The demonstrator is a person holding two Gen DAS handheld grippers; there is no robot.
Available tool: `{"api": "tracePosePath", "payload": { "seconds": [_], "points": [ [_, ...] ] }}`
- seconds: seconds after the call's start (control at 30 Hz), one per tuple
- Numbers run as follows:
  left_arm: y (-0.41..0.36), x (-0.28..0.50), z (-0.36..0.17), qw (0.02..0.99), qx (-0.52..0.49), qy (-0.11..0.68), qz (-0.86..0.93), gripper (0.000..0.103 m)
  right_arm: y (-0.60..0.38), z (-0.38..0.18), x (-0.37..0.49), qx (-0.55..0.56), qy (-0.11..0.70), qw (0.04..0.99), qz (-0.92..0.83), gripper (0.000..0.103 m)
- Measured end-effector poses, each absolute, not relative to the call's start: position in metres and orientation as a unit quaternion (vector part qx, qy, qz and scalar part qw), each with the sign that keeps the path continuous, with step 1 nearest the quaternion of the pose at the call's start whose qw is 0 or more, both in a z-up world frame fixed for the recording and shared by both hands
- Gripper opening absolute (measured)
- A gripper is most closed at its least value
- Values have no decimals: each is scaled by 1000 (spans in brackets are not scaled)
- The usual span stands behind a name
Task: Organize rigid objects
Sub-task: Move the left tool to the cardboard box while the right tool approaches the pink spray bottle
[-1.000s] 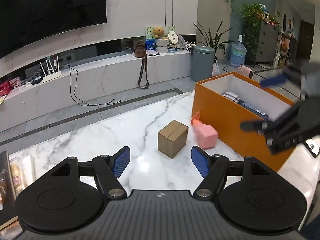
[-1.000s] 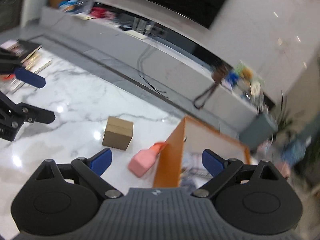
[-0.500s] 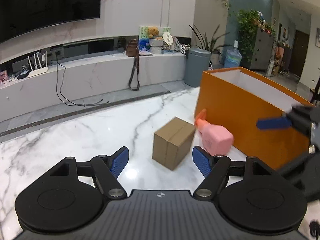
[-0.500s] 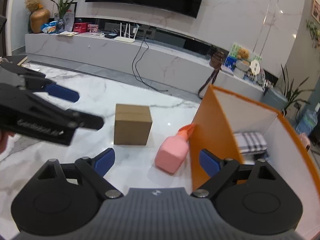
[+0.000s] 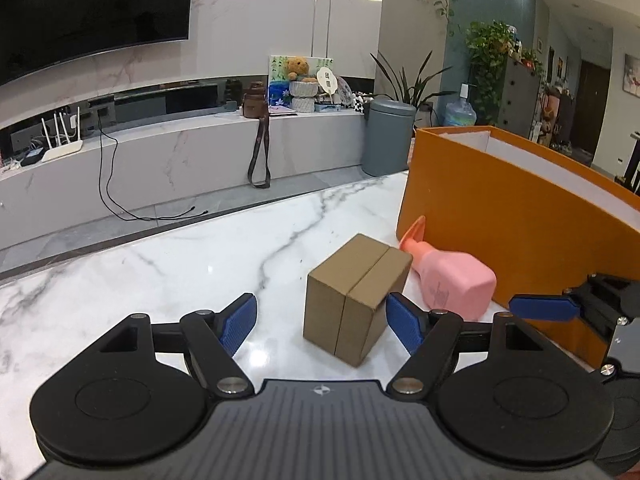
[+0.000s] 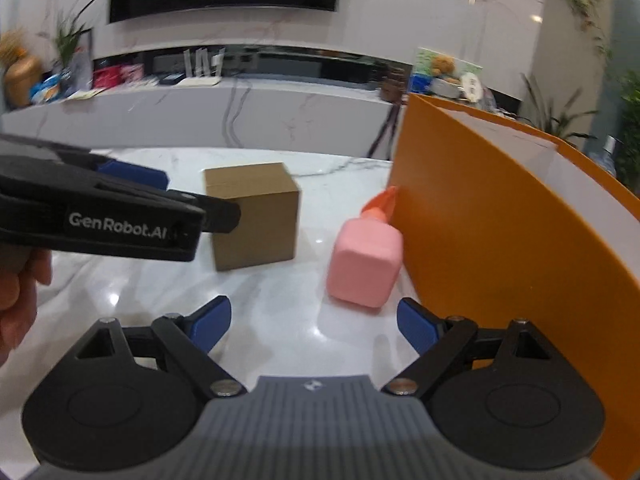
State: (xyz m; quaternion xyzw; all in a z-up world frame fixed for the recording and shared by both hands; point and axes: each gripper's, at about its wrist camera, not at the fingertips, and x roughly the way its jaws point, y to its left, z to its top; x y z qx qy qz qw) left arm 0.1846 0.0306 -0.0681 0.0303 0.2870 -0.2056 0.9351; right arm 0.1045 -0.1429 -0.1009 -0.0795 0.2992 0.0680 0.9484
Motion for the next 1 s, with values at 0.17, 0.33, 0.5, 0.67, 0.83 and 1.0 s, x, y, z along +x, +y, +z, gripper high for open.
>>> {"api": "tracePosePath", "payload": {
  "seconds": [0.17,0.33,0.5,0.67,0.83,1.0],
  "points": [
    [24,193,-70,931,28,288,-222,87,-143,-105,113,-62,286,955,47,85],
    [24,203,-74,926,21,294,-236,85,-141,-111,125,-49,292,955,30,76],
    [22,212,-81,916,19,310,-254,79,-141,-110,136,-29,294,955,21,76],
    [19,216,-83,910,18,314,-269,64,-140,-111,145,-13,295,955,13,76],
    [16,215,-83,913,11,318,-256,61,-140,-112,150,8,300,954,-1,73],
    [26,214,-81,915,-10,321,-244,61,-139,-113,153,17,304,953,-10,74]
  ]
}}
